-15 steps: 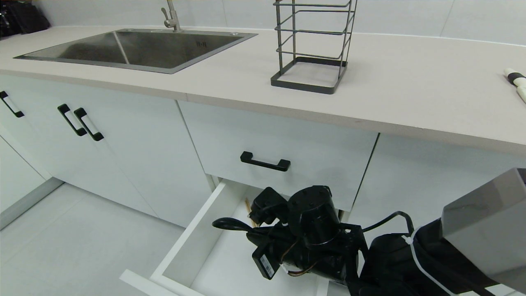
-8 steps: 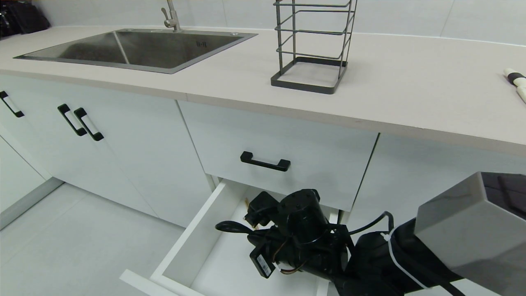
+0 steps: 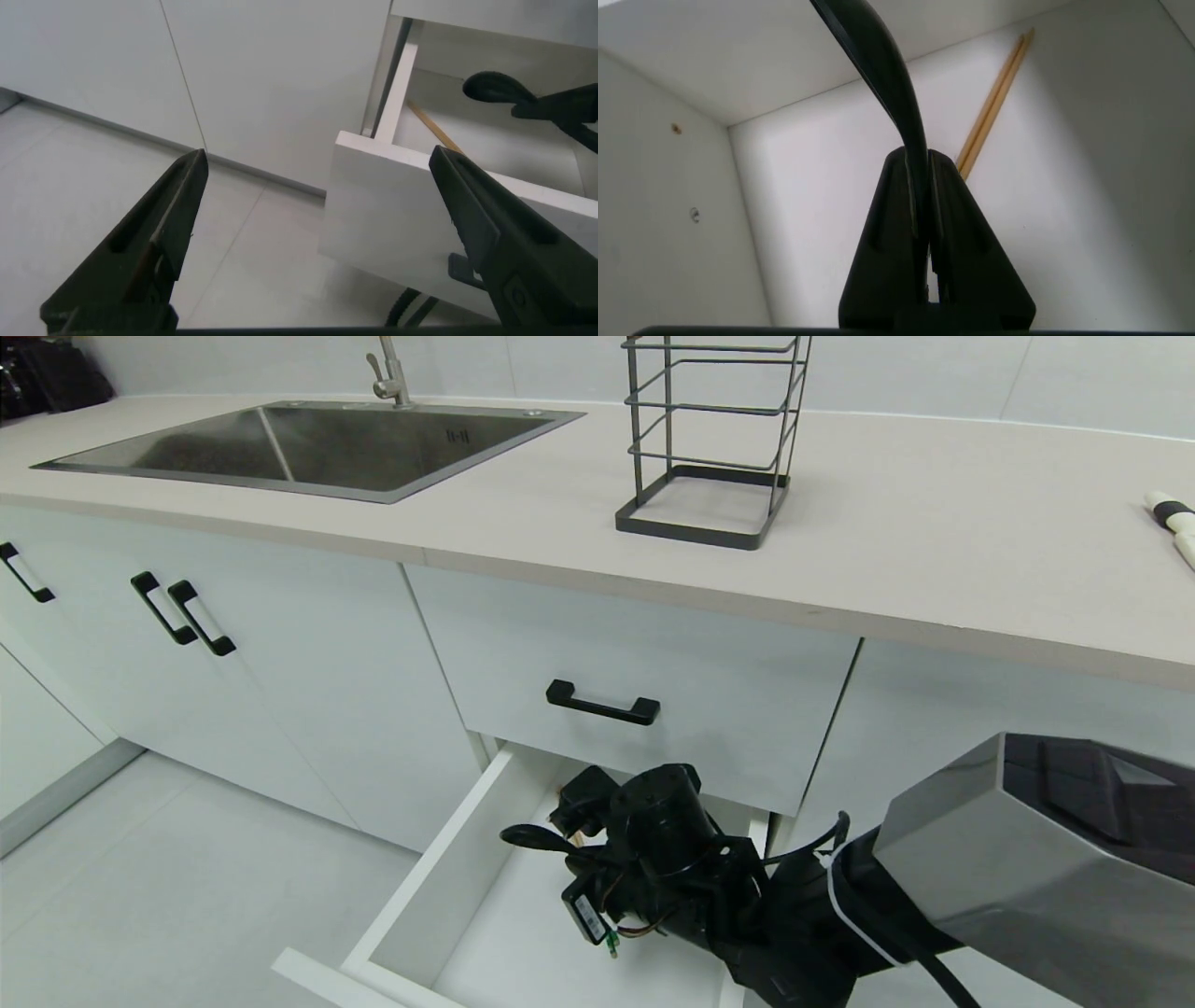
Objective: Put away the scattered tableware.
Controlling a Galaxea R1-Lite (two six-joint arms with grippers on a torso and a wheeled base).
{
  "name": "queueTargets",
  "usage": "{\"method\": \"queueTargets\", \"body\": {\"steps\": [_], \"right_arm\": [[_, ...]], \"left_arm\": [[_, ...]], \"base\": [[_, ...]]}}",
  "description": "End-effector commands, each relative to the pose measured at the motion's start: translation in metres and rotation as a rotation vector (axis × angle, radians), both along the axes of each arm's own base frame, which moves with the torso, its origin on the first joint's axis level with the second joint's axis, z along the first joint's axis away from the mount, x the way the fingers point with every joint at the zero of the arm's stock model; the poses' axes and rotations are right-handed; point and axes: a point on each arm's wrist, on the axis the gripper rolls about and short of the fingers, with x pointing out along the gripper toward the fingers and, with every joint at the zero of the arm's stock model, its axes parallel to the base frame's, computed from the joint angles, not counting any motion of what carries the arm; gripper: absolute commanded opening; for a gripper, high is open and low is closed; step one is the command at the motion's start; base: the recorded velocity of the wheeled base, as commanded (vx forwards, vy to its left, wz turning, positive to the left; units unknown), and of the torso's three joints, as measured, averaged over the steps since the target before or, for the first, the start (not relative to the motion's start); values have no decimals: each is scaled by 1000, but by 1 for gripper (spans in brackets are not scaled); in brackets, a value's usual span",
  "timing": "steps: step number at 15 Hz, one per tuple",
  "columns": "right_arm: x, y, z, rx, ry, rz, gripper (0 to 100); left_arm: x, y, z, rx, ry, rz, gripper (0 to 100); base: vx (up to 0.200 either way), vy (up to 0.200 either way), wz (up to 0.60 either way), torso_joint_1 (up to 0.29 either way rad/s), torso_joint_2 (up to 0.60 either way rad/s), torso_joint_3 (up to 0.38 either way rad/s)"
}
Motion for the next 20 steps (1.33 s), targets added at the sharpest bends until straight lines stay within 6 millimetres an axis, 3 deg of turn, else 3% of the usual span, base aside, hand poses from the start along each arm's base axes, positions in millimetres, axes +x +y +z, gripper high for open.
{"method": "queueTargets", "body": {"steps": [1, 20], "right_arm": [[4, 1, -7, -12, 9, -10, 0], [36, 10, -55, -102, 40, -252, 0]], "left_arm": [[0, 0, 0, -1, 0, 0, 100], [0, 0, 0, -1, 0, 0, 100]], "base": [[0, 0, 0, 0, 0, 0], [0, 0, 0, 0, 0, 0]]}}
